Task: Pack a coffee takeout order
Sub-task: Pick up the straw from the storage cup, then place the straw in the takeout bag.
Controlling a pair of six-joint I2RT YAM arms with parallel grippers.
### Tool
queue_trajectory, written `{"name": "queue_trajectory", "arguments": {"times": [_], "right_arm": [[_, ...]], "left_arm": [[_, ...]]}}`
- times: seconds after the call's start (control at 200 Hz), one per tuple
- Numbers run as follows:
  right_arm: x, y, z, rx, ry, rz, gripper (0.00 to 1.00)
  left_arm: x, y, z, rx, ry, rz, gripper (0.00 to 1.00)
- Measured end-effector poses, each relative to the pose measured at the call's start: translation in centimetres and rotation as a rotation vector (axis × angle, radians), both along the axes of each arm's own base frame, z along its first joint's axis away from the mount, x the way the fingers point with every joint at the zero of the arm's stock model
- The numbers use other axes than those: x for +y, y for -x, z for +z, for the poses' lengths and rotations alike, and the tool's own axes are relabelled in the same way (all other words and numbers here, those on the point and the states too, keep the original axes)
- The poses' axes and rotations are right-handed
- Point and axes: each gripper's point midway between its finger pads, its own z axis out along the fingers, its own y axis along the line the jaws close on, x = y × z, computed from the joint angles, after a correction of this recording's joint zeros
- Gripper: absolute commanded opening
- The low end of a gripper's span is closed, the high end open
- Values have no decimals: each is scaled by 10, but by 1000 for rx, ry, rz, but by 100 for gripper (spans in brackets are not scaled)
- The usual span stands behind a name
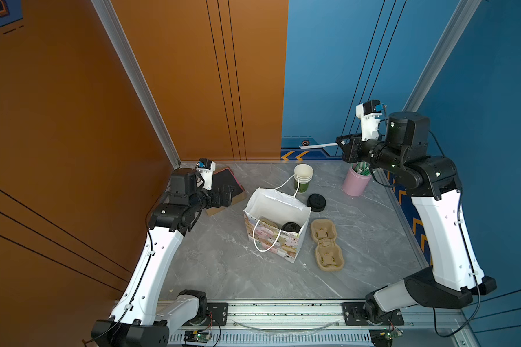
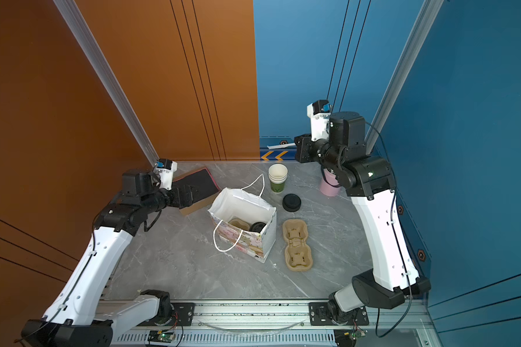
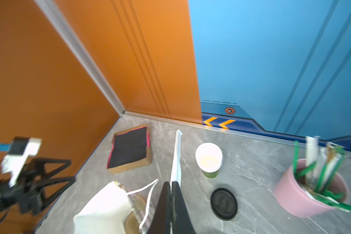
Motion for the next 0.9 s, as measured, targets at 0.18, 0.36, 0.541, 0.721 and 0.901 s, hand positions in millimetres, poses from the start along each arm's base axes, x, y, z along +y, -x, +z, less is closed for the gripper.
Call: {"name": "queue_trajectory", "arguments": {"times": [0.18, 0.36, 0.541, 0.721, 0.901], "right_arm": [[50, 40, -12, 34, 40, 212, 0], [69, 69, -24, 52, 104, 322, 0], [73, 88, -37, 83, 137, 380, 0], [74, 98, -46, 102, 154, 417, 0], [77, 102, -59, 128, 189, 441, 0]], "left_arm": [[-1, -1, -1, 5, 2, -3, 98], [-3, -1, -2, 11, 7, -6, 98], [-4, -1, -3, 11, 6, -9, 98], [-5, -2, -6, 21, 5, -12, 98], [-6, -4, -10, 32, 3, -12, 98]]}}
